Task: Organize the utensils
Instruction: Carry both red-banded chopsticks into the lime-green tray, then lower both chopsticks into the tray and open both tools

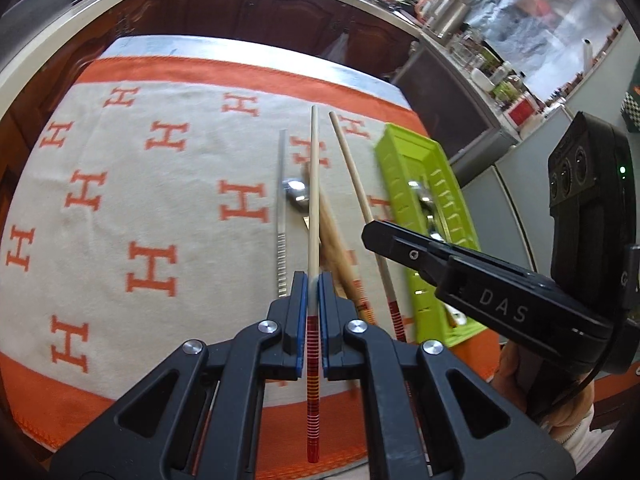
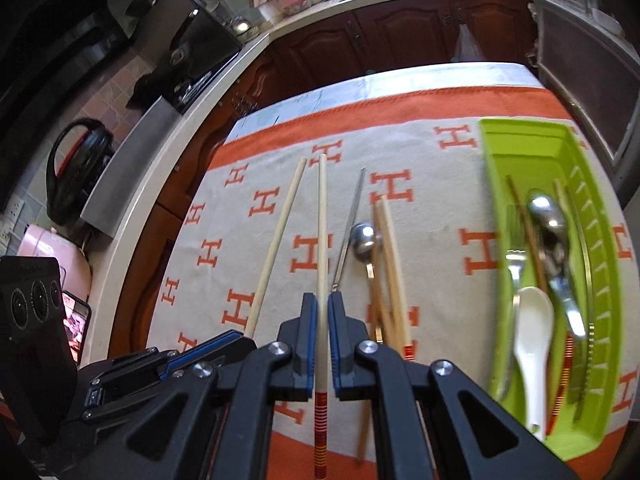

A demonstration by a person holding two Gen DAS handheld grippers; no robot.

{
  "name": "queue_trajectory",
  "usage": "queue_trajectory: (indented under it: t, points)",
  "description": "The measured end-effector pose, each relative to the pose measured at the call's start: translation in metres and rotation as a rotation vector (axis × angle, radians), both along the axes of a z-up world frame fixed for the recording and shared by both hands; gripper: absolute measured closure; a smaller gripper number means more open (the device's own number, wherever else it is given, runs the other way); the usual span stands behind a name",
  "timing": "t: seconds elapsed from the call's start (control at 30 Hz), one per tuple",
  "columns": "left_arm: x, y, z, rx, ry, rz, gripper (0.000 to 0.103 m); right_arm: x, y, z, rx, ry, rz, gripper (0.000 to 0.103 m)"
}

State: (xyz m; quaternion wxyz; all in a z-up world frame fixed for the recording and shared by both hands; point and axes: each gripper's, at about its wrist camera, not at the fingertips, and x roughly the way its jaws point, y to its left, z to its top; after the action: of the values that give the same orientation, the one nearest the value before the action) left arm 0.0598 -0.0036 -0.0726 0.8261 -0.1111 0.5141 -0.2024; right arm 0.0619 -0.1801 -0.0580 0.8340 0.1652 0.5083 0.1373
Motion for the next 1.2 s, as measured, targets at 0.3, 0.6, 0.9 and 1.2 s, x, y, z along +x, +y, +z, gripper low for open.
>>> queue_trajectory:
  t: [0.3, 0.6, 0.9, 1.2]
  points:
    - [0.013, -0.092, 0.036, -0.05, -0.025, -0.13, 0.1, -0.001, -0.078, 0.02, -0.014, -0.018, -0.077, 0.097]
    - [0.04, -0.153, 0.011, -0.117, 0.114, -0.143, 0.1, 0.012, -0.124, 0.004, -0.079, 0.041, -0.112, 0.097]
    - [0.056, -0.178, -0.032, -0.061, 0.198, -0.111, 0.1, 0.018, -0.147, -0.028, -0.127, 0.118, -0.153, 0.096]
    - [0.046, -0.173, -0.021, -0.039, 0.171, -0.135, 0.078, 0.012, -0.148, -0.027, -0.123, 0.121, -0.177, 0.093]
